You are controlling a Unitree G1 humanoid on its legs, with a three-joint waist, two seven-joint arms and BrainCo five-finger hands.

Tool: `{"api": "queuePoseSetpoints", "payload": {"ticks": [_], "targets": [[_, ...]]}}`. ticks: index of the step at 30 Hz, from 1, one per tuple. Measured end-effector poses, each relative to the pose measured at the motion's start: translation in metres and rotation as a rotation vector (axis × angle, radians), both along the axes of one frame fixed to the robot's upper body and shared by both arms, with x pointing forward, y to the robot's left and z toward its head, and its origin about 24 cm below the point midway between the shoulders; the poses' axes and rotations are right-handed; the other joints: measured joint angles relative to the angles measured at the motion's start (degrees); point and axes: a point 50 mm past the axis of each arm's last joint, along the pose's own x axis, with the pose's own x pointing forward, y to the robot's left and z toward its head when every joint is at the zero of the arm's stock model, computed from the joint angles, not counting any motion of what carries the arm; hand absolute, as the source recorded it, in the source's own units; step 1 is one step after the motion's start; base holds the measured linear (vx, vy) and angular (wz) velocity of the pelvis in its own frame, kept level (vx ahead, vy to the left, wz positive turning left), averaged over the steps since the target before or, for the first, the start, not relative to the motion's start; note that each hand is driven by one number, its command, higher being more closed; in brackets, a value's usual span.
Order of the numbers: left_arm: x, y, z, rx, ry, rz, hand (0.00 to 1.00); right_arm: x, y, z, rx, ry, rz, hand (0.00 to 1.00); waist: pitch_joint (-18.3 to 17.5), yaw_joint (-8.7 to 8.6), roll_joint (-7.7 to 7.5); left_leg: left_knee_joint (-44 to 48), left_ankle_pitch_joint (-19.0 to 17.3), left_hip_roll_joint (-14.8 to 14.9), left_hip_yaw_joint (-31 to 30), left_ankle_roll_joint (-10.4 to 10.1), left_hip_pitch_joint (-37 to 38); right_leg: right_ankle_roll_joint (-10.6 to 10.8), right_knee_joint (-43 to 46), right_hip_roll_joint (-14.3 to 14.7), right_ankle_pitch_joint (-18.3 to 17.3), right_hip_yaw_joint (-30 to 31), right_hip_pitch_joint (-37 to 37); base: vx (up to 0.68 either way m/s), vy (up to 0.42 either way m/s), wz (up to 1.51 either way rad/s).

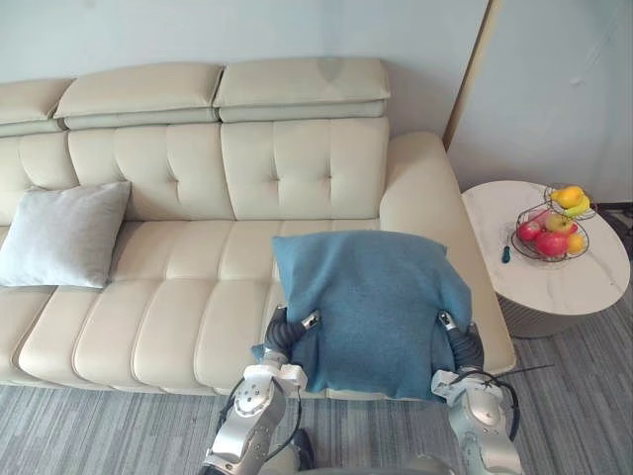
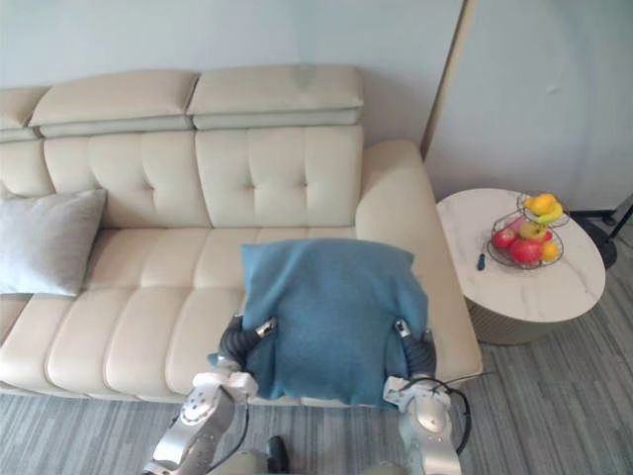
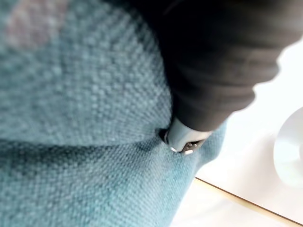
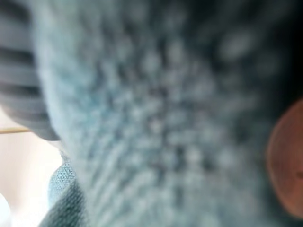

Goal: Pick up cushions and gather them together orderly.

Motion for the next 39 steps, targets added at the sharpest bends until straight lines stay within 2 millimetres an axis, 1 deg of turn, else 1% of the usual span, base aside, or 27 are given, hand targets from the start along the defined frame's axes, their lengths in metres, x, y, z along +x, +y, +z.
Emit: {"api": "queuePoseSetpoints", "payload": {"ticks": [1, 2, 3, 4, 5, 6, 7, 8, 9, 10, 11, 12, 13, 14, 15, 16, 17, 18, 19, 20, 23, 26, 29, 32, 34, 36, 39], "targets": [[0.0, 0.001, 0.0, 0.005, 0.001, 0.0, 1.0, 0.0, 0.001, 0.0, 0.004, 0.001, 0.0, 1.0, 0.11, -0.16, -0.36, -2.02, 0.4, -1.18, -0.2, 0.17, 1.46, 1.93, 0.62, 3.71, -3.55, 0.92, -0.97, 0.1, 0.162, 0.13], [-0.001, 0.001, -0.001, 0.006, 0.002, -0.002, 1.0, 0.0, 0.001, 0.0, 0.001, -0.001, 0.005, 1.0, -0.05, -0.13, -0.99, -4.99, 1.43, -2.99, -0.25, 0.07, 3.11, 1.83, -1.86, 7.48, -6.28, 1.11, -1.44, 0.17, 0.217, 0.18], [-0.001, 0.001, 0.0, 0.005, -0.001, -0.004, 1.0, 0.001, 0.001, 0.001, 0.0, -0.005, 0.008, 1.0, -0.11, -0.02, -1.33, -6.34, 1.86, -4.03, -0.46, 0.49, 3.77, 1.58, -3.4, 9.08, -7.28, 1.02, -1.82, 0.18, 0.13, 0.27], [-0.001, -0.001, 0.002, 0.0, -0.007, -0.01, 1.0, 0.001, 0.0, 0.003, -0.005, -0.015, 0.007, 1.0, 0.02, -0.44, -1.87, -8.34, 2.72, -5.82, -0.84, 1.29, 5.04, 1.29, -6.8, 11.78, -8.36, 1.05, -2.3, 0.2, 0.106, 0.33], [-0.001, -0.001, 0.002, -0.002, -0.007, -0.01, 1.0, 0.001, -0.001, 0.004, -0.007, -0.018, 0.007, 1.0, -0.15, -0.77, -1.96, -8.93, 3.5, -6.62, -1.45, 2.03, 5.23, 0.91, -9.79, 13.91, -8.39, 1.9, -2.76, 0.22, 0.056, 0.57], [0.0, -0.002, 0.003, -0.003, -0.006, -0.016, 1.0, 0.0, -0.002, 0.004, -0.006, -0.016, 0.003, 1.0, -0.25, -0.83, -1.91, -9.2, 3.47, -7.34, -2.7, 2.06, 5.1, -1.3, -14.89, 16.93, -7.21, 5.36, -2.54, 0.19, 0.01, 0.69], [0.0, -0.003, 0.005, -0.005, -0.011, -0.02, 1.0, -0.003, -0.002, 0.002, -0.004, -0.009, -0.001, 1.0, -0.25, -1.07, -2.53, -9.08, 3.32, -8.31, -3.98, 2.22, 5.19, -3.59, -17.98, 17.91, -4.86, 7.78, -2.48, 0.24, -0.023, 0.93], [0.0, -0.006, 0.005, -0.013, -0.005, -0.025, 1.0, -0.006, -0.004, 0.001, -0.007, 0.0, -0.007, 1.0, -0.13, -1.31, -2.16, -8.2, 2.76, -8.5, -6.03, 2.41, 5.14, -4.09, -19.4, 18.02, -3.99, 7.71, -1.36, 0.27, -0.039, 0.8], [-0.002, -0.007, 0.005, -0.012, -0.001, -0.026, 1.0, -0.01, -0.004, 0.0, -0.003, 0.006, -0.011, 1.0, -0.22, -0.64, -1.85, -6.43, 2.38, -7.97, -6.47, 1.79, 4.66, -4.07, -21.65, 18.16, -3.49, 6.78, 0.77, 0.32, -0.048, 0.7], [-0.003, -0.006, 0.005, -0.013, -0.001, -0.022, 1.0, -0.012, -0.003, 0.005, -0.001, -0.007, -0.01, 1.0, -0.2, 0.26, -1.88, -2.47, 0.97, -7.22, -6.12, -0.06, 3.74, -4.2, -23.78, 18.18, -3.41, 5.66, 3.24, 0.26, -0.035, 0.47], [-0.004, -0.006, 0.005, -0.015, 0.002, -0.019, 1.0, -0.013, -0.003, 0.009, -0.005, -0.023, -0.007, 1.0, -0.16, 0.43, -1.88, 1.17, -0.11, -6.66, -5.77, -0.77, 2.89, -4.31, -24.9, 18.14, -3.35, 4.96, 4.78, 0.23, -0.047, 0.42], [-0.007, -0.005, 0.004, -0.023, 0.007, -0.013, 1.0, -0.012, -0.003, 0.016, -0.011, -0.05, -0.003, 1.0, -0.09, 0.83, -1.97, 8.2, -1.72, -5.34, -4.23, -1.81, 1.23, -4.36, -26.52, 18.28, -3.32, 4.64, 7.45, 0.25, -0.037, 0.22], [-0.01, -0.005, 0.005, -0.031, 0.006, -0.009, 1.0, -0.011, -0.002, 0.024, -0.016, -0.083, 0.001, 1.0, -0.1, 1.64, -2.05, 16.29, -4.29, -2.2, -0.38, -0.34, -0.89, -4.51, -28.09, 18.6, -3.4, 4.63, 10.07, 0.24, -0.025, 0.04], [-0.011, -0.005, 0.007, -0.039, 0.0, -0.008, 1.0, -0.01, -0.002, 0.029, -0.019, -0.105, 0.002, 1.0, -0.12, 2.03, -2.26, 19.58, -5.58, 0.45, 0.98, -0.18, -2.17, -4.51, -28.86, 18.74, -3.4, 4.71, 11.22, 0.18, 0.004, -0.13], [-0.01, -0.006, 0.009, -0.045, -0.011, -0.007, 1.0, -0.008, -0.002, 0.033, -0.021, -0.125, 0.003, 1.0, -0.39, 2.24, -2.55, 20.48, -6.28, 2.36, 1.07, -0.27, -2.89, -4.51, -29.05, 18.67, -3.4, 5.02, 11.34, 0.1, 0.035, -0.22], [-0.009, -0.006, 0.013, -0.058, -0.036, 0.002, 1.0, -0.005, -0.002, 0.036, -0.023, -0.149, 0.005, 1.0, -0.74, 2.43, -2.29, 18.65, -6.61, 4.69, 0.31, -0.77, -3.78, -4.46, -29.26, 18.52, -3.38, 5.61, 11.26, 0.11, 0.098, -0.27], [-0.007, -0.006, 0.016, -0.07, -0.05, 0.005, 1.0, -0.003, -0.002, 0.038, -0.024, -0.159, 0.004, 1.0, -0.98, 2.62, -1.91, 13.4, -5.32, 6.53, -0.27, -1.32, -3.85, -4.07, -29.43, 18.61, -3.29, 6.12, 11.08, 0.11, 0.133, -0.26], [-0.007, -0.007, 0.017, -0.078, -0.055, 0.005, 1.0, -0.004, -0.003, 0.038, -0.026, -0.16, -0.001, 1.0, -1.51, 2.58, -1.0, 8.37, -0.3, 7.64, -1.32, -1.34, -2.76, -3.12, -29.69, 18.98, -3.24, 6.51, 11.09, 0.11, 0.203, -0.36], [-0.007, -0.008, 0.017, -0.083, -0.053, 0.005, 1.0, -0.004, -0.003, 0.036, -0.026, -0.152, -0.007, 1.0, -1.98, 2.63, -0.34, 4.84, 1.27, 7.51, -3.71, -5.04, -1.15, -1.68, -30.2, 19.07, -3.3, 8.12, 11.15, 0.13, 0.282, -0.25], [-0.007, -0.008, 0.017, -0.072, -0.055, 0.002, 1.0, -0.006, -0.002, 0.034, -0.017, -0.145, -0.014, 1.0, -2.42, 2.51, -1.0, 2.31, 1.59, 5.78, -3.45, -5.09, -0.39, -0.49, -31.88, 18.07, -2.53, 8.71, 11.33, 0.12, 0.286, -0.21], [-0.01, -0.006, 0.013, -0.06, -0.034, 0.0, 1.0, -0.009, -0.002, 0.031, -0.034, -0.122, -0.013, 1.0, -2.04, 2.22, -2.36, 0.83, 1.88, 3.22, -3.25, -4.61, 0.75, 1.6, -34.64, 16.05, -1.15, 9.78, 12.55, 0.05, 0.18, -0.07], [-0.017, -0.003, 0.006, -0.05, -0.001, 0.007, 1.0, -0.01, 0.002, 0.024, -0.029, -0.093, -0.01, 1.0, -2.5, 2.39, -2.48, -1.73, 1.88, 2.03, -2.82, -4.58, 4.12, 1.87, -35.7, 15.32, -1.0, 11.47, 13.82, 0.01, 0.091, -0.24], [-0.019, -0.002, 0.005, -0.007, -0.006, -0.014, 1.0, -0.013, 0.003, 0.012, -0.032, -0.038, -0.012, 1.0, -3.48, 2.21, -2.67, -6.77, 3.38, 1.3, -2.93, -4.12, 6.12, 1.69, -36.95, 15.4, -0.84, 11.82, 13.85, -0.02, 0.01, -0.08], [-0.019, -0.003, 0.003, 0.016, -0.001, -0.033, 1.0, -0.015, 0.001, 0.004, -0.078, 0.005, -0.01, 1.0, -3.78, 1.96, -2.67, -10.27, 5.52, 1.16, -2.84, -4.29, 6.22, 1.72, -39.18, 15.83, 1.55, 12.24, 13.33, -0.01, -0.02, -0.09], [-0.017, -0.004, 0.0, 0.036, 0.004, -0.039, 1.0, -0.013, 0.0, 0.003, -0.111, 0.014, -0.005, 1.0, -3.78, 1.8, -2.66, -10.92, 6.06, 1.23, -2.81, -4.41, 5.86, 1.55, -40.34, 16.26, 2.43, 12.49, 13.21, -0.01, -0.022, -0.1], [-0.011, -0.004, 0.0, 0.055, 0.0, -0.038, 1.0, -0.005, -0.002, 0.003, -0.152, 0.02, 0.008, 1.0, -3.67, 1.64, -2.74, -11.9, 6.69, 1.3, -2.48, -4.44, 5.43, 1.35, -40.74, 16.53, 3.12, 13.07, 11.97, -0.04, -0.02, -0.17], [0.009, -0.003, 0.011, 0.103, -0.053, -0.022, 1.0, 0.021, 0.002, 0.013, -0.184, -0.023, 0.021, 1.0, -3.27, 1.6, -2.76, -12.2, 7.7, 1.32, -0.97, -4.28, 1.6, 1.2, -41.16, 16.92, 5.15, 14.84, 7.61, -0.09, 0.0, -0.3]]}}
